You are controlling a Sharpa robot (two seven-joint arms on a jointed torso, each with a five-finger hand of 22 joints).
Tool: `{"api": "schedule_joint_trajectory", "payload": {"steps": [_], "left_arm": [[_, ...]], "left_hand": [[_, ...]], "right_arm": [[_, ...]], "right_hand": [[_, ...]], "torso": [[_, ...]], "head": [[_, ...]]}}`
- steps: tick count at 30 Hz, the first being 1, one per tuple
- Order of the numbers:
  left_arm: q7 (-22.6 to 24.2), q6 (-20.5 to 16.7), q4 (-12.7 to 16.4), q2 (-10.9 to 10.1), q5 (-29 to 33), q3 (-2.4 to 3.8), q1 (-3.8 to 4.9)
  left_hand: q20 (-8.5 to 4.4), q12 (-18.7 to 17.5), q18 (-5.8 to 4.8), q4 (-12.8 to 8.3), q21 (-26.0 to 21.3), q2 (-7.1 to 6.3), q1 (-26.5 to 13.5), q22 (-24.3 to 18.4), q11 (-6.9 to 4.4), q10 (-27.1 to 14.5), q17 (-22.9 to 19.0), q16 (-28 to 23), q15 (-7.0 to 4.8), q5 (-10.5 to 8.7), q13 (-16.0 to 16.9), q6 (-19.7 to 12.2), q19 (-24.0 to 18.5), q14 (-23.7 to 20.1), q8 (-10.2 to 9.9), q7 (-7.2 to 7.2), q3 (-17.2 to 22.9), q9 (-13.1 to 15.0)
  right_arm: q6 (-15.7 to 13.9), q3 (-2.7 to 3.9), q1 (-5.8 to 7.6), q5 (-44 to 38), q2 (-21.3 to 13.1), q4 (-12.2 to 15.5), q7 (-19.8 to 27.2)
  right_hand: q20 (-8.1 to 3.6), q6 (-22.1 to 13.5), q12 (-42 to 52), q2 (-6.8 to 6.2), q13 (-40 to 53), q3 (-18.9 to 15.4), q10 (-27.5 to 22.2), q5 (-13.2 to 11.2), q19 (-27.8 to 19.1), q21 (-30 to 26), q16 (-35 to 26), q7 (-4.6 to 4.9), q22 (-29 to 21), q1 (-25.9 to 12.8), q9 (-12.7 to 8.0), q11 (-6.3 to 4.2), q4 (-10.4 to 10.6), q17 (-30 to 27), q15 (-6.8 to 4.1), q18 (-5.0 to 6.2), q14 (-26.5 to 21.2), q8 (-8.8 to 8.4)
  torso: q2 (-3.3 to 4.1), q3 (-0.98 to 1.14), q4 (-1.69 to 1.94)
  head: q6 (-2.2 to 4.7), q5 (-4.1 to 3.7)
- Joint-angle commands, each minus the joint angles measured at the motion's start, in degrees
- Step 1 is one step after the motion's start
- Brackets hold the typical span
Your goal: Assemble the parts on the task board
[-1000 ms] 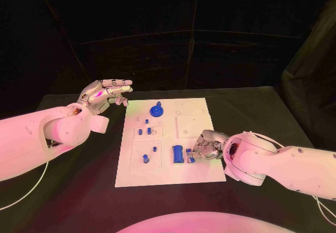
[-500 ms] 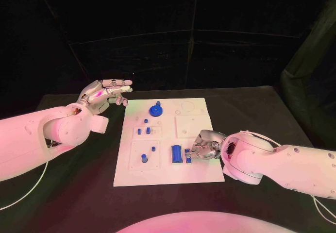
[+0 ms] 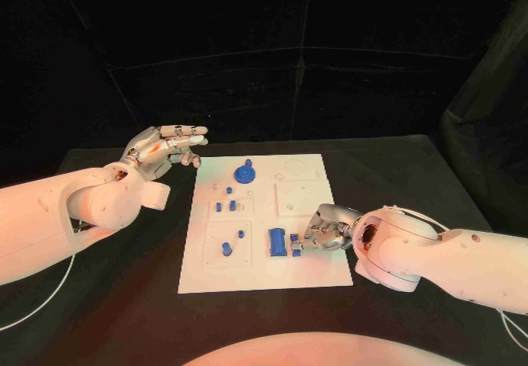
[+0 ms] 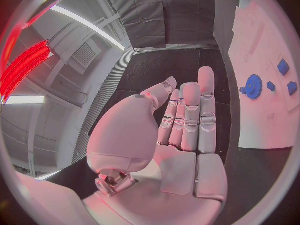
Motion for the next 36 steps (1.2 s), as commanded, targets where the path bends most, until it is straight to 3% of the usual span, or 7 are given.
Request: {"api": "schedule_joint_trajectory", "payload": {"steps": [1,4,8,15,28,36], "left_arm": [[0.09,0.76,-0.02,-0.02,-0.10,0.04,0.10],[0.08,0.78,-0.12,0.02,-0.10,0.04,0.09],[0.06,0.83,-0.21,0.14,-0.10,0.04,0.09],[-0.04,0.87,-0.29,0.23,-0.10,0.03,0.09],[-0.07,0.90,-0.15,0.19,-0.10,0.02,0.09],[-0.12,0.89,-0.13,0.07,-0.10,0.02,0.09]], "left_hand": [[0.09,0.33,0.73,-0.10,-0.38,0.51,-0.09,-0.07,-0.16,-0.40,-0.09,0.03,0.05,-0.11,0.07,-0.41,-0.22,-0.30,0.16,0.08,-0.24,0.02],[0.09,0.33,0.73,-0.10,-0.38,0.51,-0.09,-0.07,-0.16,-0.40,-0.09,0.03,0.05,-0.11,0.07,-0.41,-0.22,-0.30,0.16,0.08,-0.24,0.02],[0.09,0.33,0.73,-0.10,-0.38,0.51,-0.09,-0.07,-0.16,-0.40,-0.09,0.03,0.05,-0.11,0.07,-0.41,-0.22,-0.30,0.16,0.08,-0.24,0.02],[0.09,0.33,0.73,-0.10,-0.38,0.51,-0.09,-0.07,-0.16,-0.40,-0.09,0.03,0.05,-0.11,0.07,-0.41,-0.22,-0.30,0.16,0.08,-0.24,0.02],[0.10,0.42,0.73,-0.15,-0.41,0.56,-0.04,-0.09,-0.15,-0.47,-0.23,-0.02,0.06,-0.11,0.08,-0.40,-0.26,-0.41,0.19,0.09,-0.23,0.03],[0.10,0.42,0.73,-0.15,-0.41,0.56,-0.04,-0.09,-0.15,-0.47,-0.23,-0.02,0.06,-0.11,0.08,-0.40,-0.26,-0.41,0.19,0.09,-0.23,0.03]], "right_arm": [[1.95,0.02,0.06,-1.75,-0.66,0.67,3.30],[2.88,0.02,0.06,-2.39,-1.01,0.93,3.76],[3.24,0.02,0.06,-2.91,-1.19,0.99,3.70],[4.64,0.02,0.06,-3.45,-0.91,0.43,2.63],[5.73,0.01,0.05,-6.63,1.98,-3.00,-0.37],[4.26,0.01,0.04,-6.22,1.97,-2.56,1.10]], "right_hand": [[0.07,-0.37,-0.60,-0.76,-0.19,-1.41,-0.33,-3.67,-0.02,-0.17,-0.41,0.28,2.76,1.38,0.24,0.45,-0.64,-0.10,-0.29,-0.76,3.00,-0.28],[0.11,-0.37,-0.82,-0.72,-0.25,-2.12,-0.42,-5.56,-0.04,-0.20,-0.45,0.30,2.75,2.11,0.40,0.47,-1.15,-0.12,-0.27,-0.76,3.00,-0.33],[0.12,-0.27,-0.73,-0.44,-0.14,-2.50,-0.37,-6.20,0.05,-0.12,-0.42,0.28,2.87,2.09,0.50,0.46,-1.10,-0.07,-0.27,-0.78,3.01,-0.30],[0.12,-0.21,-0.83,0.03,-0.17,-2.69,-0.39,-6.26,0.02,-0.16,-0.45,0.26,2.84,2.37,0.61,0.44,-1.21,-0.09,-0.28,-0.77,3.01,-0.28],[0.06,-0.06,-0.82,2.30,0.00,-2.85,-0.29,-6.04,0.12,-0.10,-0.41,0.19,2.97,4.51,0.97,0.35,-2.37,0.01,-0.35,-0.79,3.05,-0.26],[0.06,-0.09,-0.87,1.96,0.04,-3.88,-0.28,-6.00,0.07,-0.17,-0.44,0.22,2.92,4.47,1.11,0.39,-2.63,0.00,-0.34,-0.78,3.05,-0.31]], "torso": [[-0.03,0.02,-0.05],[-0.01,-0.02,-0.08],[0.02,-0.03,0.00],[0.05,-0.07,0.08],[0.01,-0.04,0.09],[-0.05,0.00,-0.08]], "head": [[0.04,0.03],[0.06,-0.01],[0.07,-0.13],[-0.06,-0.12],[-0.26,0.04],[-0.11,0.16]]}}
